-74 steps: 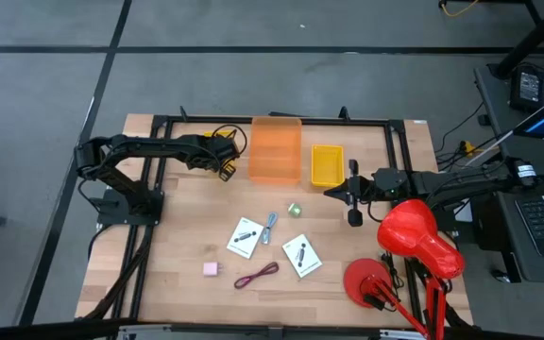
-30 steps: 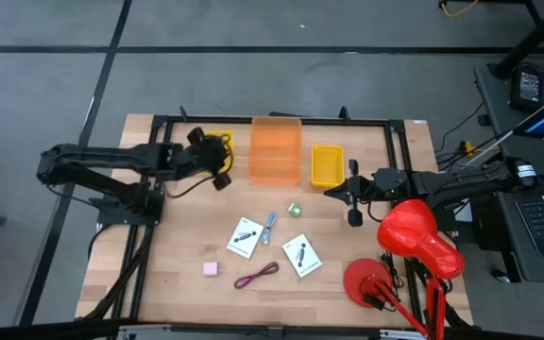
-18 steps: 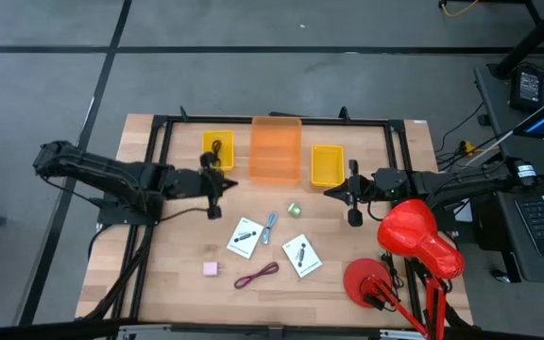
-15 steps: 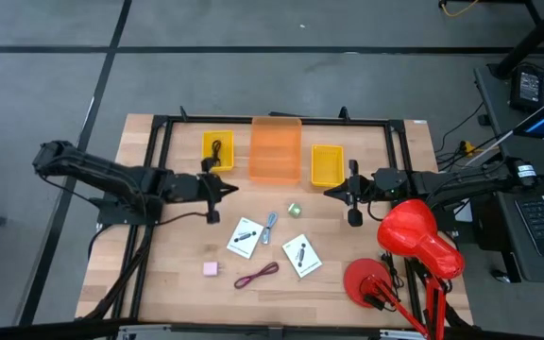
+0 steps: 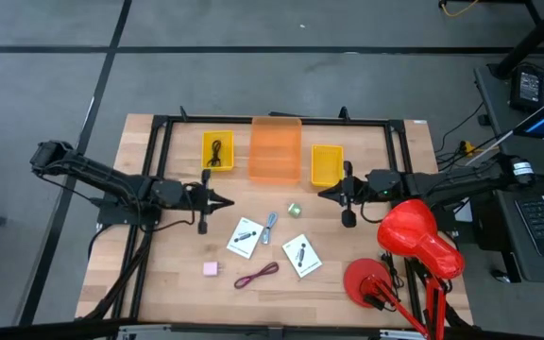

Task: Pick and place items into bin
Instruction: Put the left card reader box into the orange bin

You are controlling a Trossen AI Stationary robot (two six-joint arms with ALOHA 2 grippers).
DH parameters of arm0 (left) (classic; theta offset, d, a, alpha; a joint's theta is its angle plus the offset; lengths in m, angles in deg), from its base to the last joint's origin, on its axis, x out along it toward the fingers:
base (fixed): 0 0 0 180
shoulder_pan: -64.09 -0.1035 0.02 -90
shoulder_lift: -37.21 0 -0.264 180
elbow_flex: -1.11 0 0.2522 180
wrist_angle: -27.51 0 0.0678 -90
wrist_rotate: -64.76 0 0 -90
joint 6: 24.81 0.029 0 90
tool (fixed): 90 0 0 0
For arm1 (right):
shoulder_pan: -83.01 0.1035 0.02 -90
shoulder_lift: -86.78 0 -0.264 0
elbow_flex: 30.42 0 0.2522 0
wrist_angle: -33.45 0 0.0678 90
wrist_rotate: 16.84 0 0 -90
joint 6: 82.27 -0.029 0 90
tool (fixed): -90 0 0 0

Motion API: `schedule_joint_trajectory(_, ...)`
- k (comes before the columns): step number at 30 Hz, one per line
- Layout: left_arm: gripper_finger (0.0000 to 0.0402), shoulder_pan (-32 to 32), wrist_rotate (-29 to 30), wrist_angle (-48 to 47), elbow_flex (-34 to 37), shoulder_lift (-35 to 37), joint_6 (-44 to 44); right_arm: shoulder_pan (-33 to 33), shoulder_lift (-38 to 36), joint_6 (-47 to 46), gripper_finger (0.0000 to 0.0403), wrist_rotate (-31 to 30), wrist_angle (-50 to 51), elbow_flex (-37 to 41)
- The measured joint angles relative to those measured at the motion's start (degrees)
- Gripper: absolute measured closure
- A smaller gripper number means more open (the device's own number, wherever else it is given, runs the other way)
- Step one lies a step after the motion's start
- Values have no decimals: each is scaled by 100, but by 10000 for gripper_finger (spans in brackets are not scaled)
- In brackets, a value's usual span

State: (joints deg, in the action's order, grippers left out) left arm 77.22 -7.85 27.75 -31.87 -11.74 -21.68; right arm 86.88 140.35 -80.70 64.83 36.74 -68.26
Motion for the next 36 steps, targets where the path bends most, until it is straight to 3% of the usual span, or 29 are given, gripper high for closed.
schedule_joint_trajectory(11,399,-2,-816,90,203,28,-277,1,1271,24,402,212,-1341,2)
schedule_joint_trajectory(19,399,-2,-819,85,202,28,-215,5,1525,-127,403,255,-2157,0)
schedule_joint_trajectory(28,400,-2,-819,85,203,28,3,249,2096,-128,403,721,-1970,-561)
schedule_joint_trajectory(36,400,-1,-1169,-122,201,26,-103,320,3227,-129,403,994,-1334,-1647)
